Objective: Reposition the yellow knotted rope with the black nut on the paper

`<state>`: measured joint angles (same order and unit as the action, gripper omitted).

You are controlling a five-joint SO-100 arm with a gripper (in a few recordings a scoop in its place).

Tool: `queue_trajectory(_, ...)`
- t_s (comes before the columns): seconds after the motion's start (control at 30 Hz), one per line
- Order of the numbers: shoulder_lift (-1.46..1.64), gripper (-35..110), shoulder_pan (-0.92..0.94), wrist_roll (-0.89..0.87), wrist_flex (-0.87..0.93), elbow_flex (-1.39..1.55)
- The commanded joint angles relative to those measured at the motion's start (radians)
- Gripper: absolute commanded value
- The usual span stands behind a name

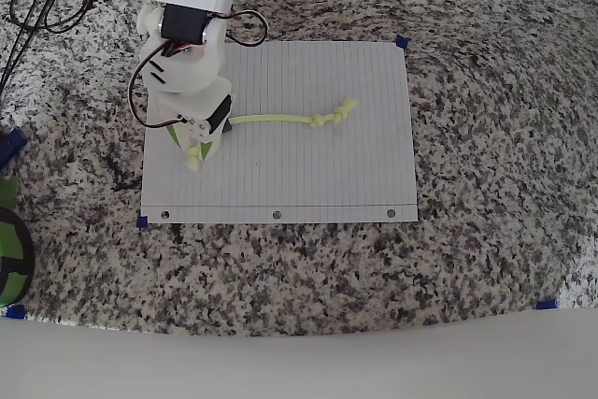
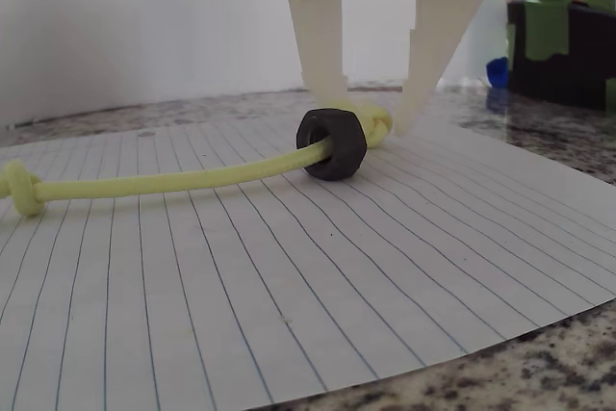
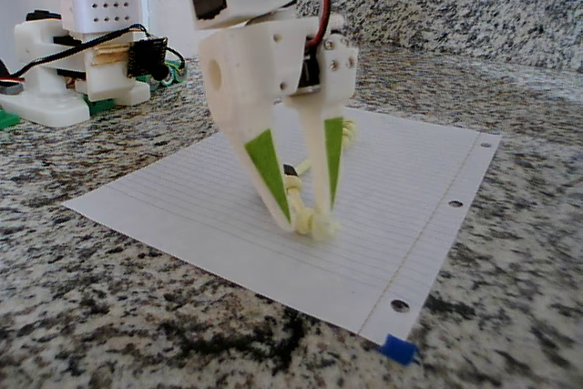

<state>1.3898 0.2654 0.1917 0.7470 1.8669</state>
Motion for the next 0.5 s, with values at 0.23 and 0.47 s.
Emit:
queue_trajectory(0.23, 0.002, 20, 0.012, 0.012, -0.012, -0.032)
queue_trajectory(0.47, -0.005, 0, 0.014, 0.014, -0.002, -0.031)
